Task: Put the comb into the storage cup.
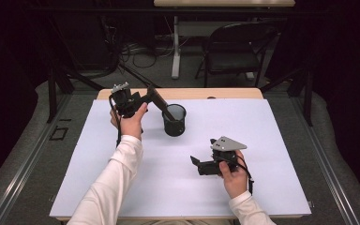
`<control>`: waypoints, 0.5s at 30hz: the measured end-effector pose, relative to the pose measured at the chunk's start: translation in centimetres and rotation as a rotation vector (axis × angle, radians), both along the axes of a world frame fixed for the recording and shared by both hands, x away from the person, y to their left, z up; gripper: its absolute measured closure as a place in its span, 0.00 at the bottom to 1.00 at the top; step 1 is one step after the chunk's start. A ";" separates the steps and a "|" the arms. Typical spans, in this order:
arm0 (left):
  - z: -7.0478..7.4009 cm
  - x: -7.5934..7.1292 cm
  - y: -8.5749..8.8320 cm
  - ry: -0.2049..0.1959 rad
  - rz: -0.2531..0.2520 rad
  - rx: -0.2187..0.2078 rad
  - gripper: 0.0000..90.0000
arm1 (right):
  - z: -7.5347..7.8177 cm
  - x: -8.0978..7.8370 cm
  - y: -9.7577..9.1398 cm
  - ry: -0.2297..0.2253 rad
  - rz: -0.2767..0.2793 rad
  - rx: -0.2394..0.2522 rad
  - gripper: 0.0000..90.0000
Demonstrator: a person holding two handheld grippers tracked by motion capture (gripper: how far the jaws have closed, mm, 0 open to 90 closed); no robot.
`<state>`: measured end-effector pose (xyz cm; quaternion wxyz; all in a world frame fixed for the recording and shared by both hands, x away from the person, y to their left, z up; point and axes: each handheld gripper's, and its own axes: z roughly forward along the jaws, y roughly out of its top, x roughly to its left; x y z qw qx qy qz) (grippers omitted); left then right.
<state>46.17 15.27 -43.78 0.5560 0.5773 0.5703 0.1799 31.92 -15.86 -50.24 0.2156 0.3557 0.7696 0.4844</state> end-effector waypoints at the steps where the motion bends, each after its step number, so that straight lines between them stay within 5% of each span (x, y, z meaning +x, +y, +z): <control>1: 0.1 -0.1 0.1 -0.001 -0.001 0.007 0.33 | 0.0 0.0 0.0 -0.001 0.001 0.001 0.05; 15: 1.8 -1.8 0.5 -0.033 -0.070 0.043 0.33 | 0.0 0.0 0.0 -0.002 0.000 -0.002 0.05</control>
